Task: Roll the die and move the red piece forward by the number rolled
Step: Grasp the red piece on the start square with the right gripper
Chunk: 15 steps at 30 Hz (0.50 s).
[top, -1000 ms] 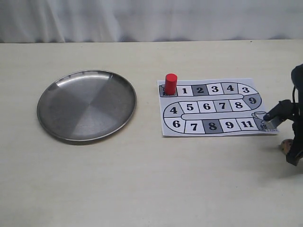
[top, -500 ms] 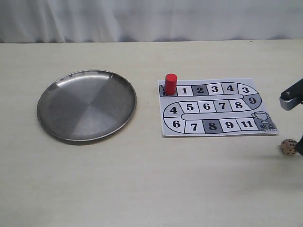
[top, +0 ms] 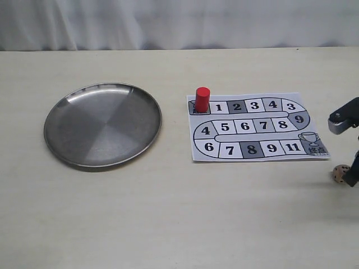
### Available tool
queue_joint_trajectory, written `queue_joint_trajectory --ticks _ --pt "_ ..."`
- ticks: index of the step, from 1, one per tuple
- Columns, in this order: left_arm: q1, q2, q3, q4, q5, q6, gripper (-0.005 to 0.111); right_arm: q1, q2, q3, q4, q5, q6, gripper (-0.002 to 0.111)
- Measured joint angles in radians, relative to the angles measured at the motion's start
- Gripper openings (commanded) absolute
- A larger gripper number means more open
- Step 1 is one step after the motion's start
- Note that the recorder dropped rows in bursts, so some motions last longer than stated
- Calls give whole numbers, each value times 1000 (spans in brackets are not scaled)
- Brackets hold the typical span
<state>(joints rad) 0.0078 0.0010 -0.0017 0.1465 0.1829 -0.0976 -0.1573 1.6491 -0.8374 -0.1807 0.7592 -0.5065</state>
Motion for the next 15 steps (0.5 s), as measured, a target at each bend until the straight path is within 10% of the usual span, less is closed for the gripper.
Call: queue_joint_trajectory --ticks 15 --pt "0 0 0 0 0 0 0 100 -86 -344 753 22 -76 8"
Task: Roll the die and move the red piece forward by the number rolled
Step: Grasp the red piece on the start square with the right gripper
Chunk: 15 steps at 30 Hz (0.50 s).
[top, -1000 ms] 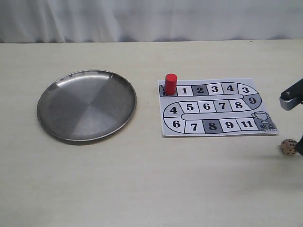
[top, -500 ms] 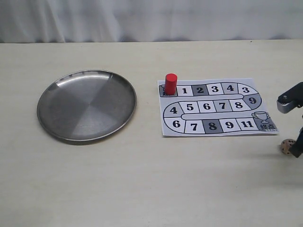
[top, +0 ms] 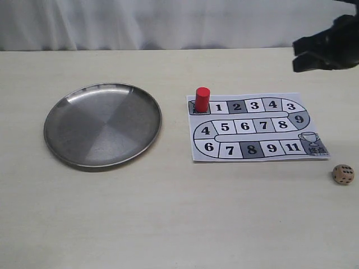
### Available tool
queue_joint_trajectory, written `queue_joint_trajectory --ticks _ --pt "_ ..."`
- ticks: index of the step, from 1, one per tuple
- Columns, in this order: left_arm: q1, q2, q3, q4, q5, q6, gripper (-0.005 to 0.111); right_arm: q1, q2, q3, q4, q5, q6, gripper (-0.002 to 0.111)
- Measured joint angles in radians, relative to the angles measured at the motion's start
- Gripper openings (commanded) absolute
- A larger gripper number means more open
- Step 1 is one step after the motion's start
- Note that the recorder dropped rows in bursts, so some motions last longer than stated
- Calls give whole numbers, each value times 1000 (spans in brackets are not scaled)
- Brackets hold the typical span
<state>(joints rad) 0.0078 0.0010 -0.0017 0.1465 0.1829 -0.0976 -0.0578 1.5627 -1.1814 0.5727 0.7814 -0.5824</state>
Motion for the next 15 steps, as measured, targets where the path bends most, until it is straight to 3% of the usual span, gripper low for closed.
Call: queue_joint_trajectory --ticks 9,12,15 --pt "0 0 0 0 0 0 0 288 173 -59 -266 -209 258 69" --pt "0 0 0 0 0 0 0 360 246 -117 -340 -228 291 83" --pt "0 0 0 0 0 0 0 398 313 -189 -361 -238 302 88"
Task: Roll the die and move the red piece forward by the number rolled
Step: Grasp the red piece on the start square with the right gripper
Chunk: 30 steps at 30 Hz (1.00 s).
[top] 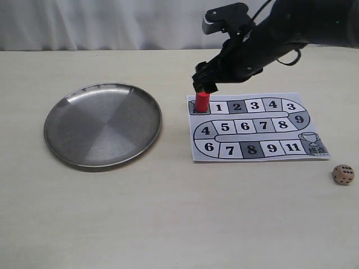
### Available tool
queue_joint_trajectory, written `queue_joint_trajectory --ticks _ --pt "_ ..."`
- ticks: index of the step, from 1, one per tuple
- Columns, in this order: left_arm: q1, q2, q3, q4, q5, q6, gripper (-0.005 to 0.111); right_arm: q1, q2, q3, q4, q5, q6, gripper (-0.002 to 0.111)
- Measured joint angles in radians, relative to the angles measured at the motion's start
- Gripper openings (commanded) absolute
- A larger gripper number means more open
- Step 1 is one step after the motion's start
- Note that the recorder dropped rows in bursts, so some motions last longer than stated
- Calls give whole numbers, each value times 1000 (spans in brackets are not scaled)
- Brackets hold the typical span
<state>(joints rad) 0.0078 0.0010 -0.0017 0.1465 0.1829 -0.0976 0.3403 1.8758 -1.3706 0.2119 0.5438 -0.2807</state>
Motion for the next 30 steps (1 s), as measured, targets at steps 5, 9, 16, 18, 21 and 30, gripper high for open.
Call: queue_joint_trajectory --ticks 5,9,16,18,21,30 --pt "0 0 0 0 0 0 0 10 104 -95 -8 -16 4 88" --pt "0 0 0 0 0 0 0 10 187 -147 -14 -47 4 88" --pt "0 0 0 0 0 0 0 10 287 -177 -75 -168 4 88" --pt "0 0 0 0 0 0 0 6 309 -177 -78 -198 9 87" --pt "0 0 0 0 0 0 0 1 338 -177 -78 -215 9 72" --pt "0 0 0 0 0 0 0 0 358 -177 -79 -234 9 4"
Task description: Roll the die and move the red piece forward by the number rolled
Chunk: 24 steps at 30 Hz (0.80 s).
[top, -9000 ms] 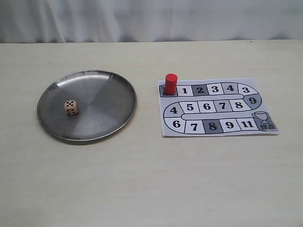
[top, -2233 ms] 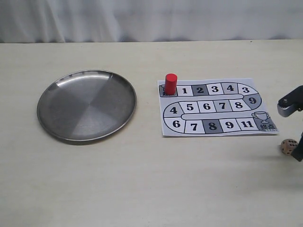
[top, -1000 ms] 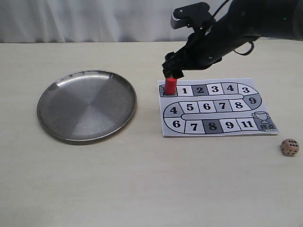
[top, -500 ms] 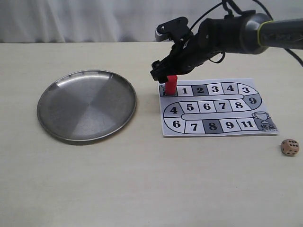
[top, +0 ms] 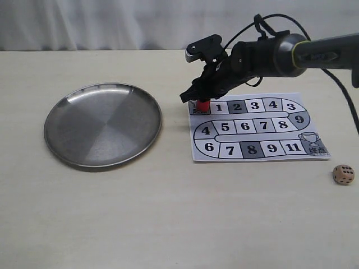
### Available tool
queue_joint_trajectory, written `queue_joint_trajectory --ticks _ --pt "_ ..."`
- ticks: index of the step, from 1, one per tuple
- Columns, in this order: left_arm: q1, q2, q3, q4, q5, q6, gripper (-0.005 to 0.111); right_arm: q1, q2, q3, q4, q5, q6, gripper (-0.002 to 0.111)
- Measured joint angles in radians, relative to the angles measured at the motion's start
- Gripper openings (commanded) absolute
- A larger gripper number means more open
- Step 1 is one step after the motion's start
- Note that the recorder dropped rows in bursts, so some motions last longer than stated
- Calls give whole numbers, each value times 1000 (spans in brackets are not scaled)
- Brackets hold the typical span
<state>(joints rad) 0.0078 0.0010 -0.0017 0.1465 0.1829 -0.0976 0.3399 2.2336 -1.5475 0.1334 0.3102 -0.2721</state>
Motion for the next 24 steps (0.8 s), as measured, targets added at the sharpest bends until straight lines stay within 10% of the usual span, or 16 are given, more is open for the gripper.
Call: queue_joint_trajectory --ticks 24 --pt "0 0 0 0 0 0 0 -78 -98 24 -7 86 0 4"
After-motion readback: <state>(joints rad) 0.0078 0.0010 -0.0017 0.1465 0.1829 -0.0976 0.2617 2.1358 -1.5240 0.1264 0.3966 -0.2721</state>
